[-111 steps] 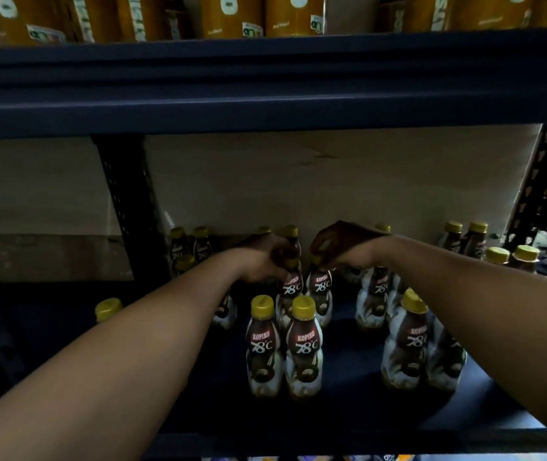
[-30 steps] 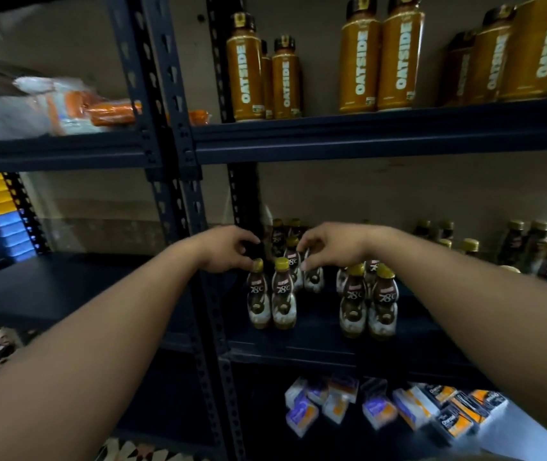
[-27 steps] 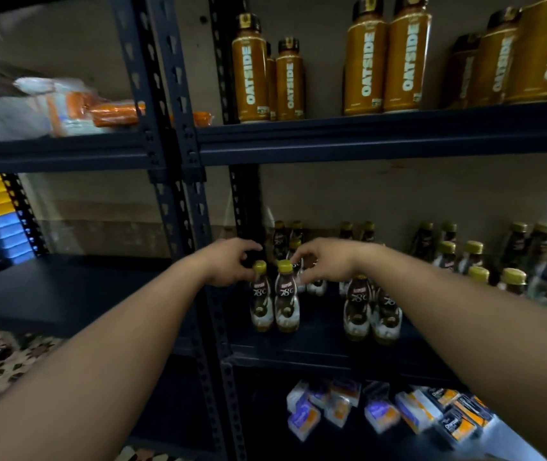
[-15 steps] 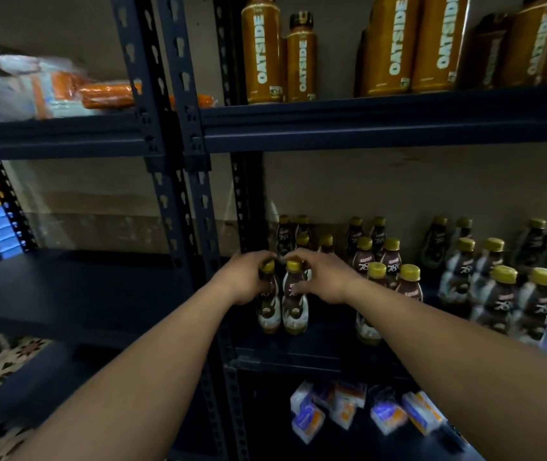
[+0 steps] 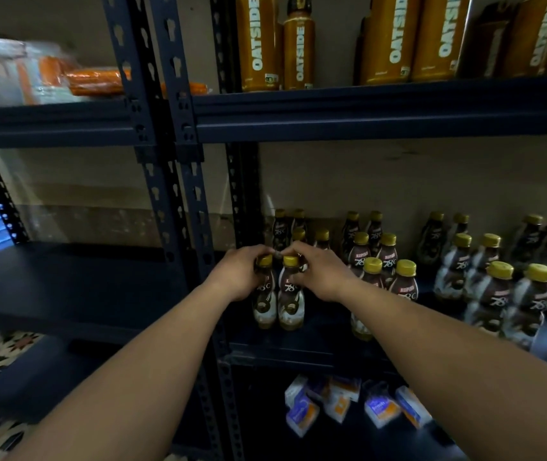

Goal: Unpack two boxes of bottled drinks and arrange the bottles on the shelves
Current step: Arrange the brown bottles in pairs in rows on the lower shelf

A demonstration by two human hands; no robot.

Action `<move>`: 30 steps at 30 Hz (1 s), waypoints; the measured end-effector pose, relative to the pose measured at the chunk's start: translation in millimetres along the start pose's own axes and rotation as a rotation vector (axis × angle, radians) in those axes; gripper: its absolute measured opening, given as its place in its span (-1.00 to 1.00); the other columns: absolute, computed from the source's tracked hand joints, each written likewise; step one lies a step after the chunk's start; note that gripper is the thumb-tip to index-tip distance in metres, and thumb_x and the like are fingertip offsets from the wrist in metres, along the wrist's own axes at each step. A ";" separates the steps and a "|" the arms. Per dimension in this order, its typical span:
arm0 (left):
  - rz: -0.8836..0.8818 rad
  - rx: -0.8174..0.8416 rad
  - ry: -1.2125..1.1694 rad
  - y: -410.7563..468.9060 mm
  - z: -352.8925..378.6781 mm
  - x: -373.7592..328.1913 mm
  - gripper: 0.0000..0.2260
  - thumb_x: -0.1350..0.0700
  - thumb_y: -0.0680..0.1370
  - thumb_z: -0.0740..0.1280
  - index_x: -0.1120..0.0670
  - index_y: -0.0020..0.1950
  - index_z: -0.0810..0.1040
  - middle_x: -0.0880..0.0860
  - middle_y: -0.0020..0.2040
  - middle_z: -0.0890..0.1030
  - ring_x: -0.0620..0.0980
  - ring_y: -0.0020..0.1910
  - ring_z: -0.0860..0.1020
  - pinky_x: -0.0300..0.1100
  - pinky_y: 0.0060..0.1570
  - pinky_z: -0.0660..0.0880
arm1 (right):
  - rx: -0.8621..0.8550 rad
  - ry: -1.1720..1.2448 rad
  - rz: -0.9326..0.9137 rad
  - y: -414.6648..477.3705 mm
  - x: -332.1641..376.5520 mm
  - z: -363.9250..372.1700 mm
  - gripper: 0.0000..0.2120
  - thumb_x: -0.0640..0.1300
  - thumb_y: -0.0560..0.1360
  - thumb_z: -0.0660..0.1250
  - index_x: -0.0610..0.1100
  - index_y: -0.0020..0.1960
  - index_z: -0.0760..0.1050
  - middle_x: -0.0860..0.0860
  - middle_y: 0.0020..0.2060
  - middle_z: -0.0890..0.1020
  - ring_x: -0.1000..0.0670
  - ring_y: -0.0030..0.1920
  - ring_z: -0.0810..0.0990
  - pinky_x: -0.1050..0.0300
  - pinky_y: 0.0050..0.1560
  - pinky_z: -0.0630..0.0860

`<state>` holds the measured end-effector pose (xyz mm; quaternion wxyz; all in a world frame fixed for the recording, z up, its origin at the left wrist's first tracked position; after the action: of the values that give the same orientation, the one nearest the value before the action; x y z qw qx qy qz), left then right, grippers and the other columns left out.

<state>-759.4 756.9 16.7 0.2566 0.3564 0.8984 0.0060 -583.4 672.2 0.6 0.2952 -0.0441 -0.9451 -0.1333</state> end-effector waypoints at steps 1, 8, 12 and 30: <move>0.000 -0.002 -0.003 0.0 -0.2 0.3 -0.51 0.20 0.55 0.44 -0.12 0.44 0.48 0.03 0.27 0.58 -0.01 0.17 0.56 -0.23 0.06 0.45 | -0.001 0.005 0.000 0.3 -0.4 0.1 -0.61 -0.13 0.56 0.46 0.15 0.31 0.46 0.07 0.12 0.60 0.00 0.06 0.59 0.03 0.14 0.55; 0.008 -0.005 -0.015 -0.4 0.7 2.0 -0.51 0.21 0.56 0.44 -0.10 0.45 0.47 0.03 0.27 0.59 0.00 0.20 0.56 -0.26 0.05 0.42 | -0.001 0.013 0.013 2.4 -0.3 1.2 -0.60 -0.12 0.55 0.47 0.16 0.30 0.46 0.07 0.14 0.60 -0.02 0.11 0.58 0.02 0.17 0.55; 0.014 -0.005 -0.025 -1.1 1.1 2.5 -0.51 0.19 0.55 0.45 -0.11 0.45 0.47 0.03 0.28 0.59 0.01 0.21 0.55 -0.25 0.05 0.41 | -0.007 0.018 0.016 1.3 -0.3 1.6 -0.60 -0.13 0.55 0.48 0.18 0.29 0.46 0.07 0.14 0.60 -0.02 0.12 0.58 0.00 0.19 0.55; 0.022 -0.023 0.000 -2.6 4.4 5.7 -0.52 0.13 0.56 0.43 -0.15 0.45 0.45 0.03 0.25 0.60 0.07 0.27 0.51 -0.03 0.27 0.49 | -0.007 -0.020 0.024 -3.7 1.9 -0.4 -0.58 -0.09 0.57 0.44 0.20 0.33 0.40 0.04 0.11 0.60 -0.03 0.02 0.59 -0.01 0.09 0.57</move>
<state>-762.5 757.9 9.8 0.2607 0.3635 0.8942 0.0192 -585.3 668.5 1.1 0.2872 -0.0580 -0.9469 -0.1326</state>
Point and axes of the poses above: each hand's wrist, its own y-axis towards the middle knuckle, its own z-axis out of the palm, x = y × z, the point moved 1 cm from there along y, towards the middle knuckle
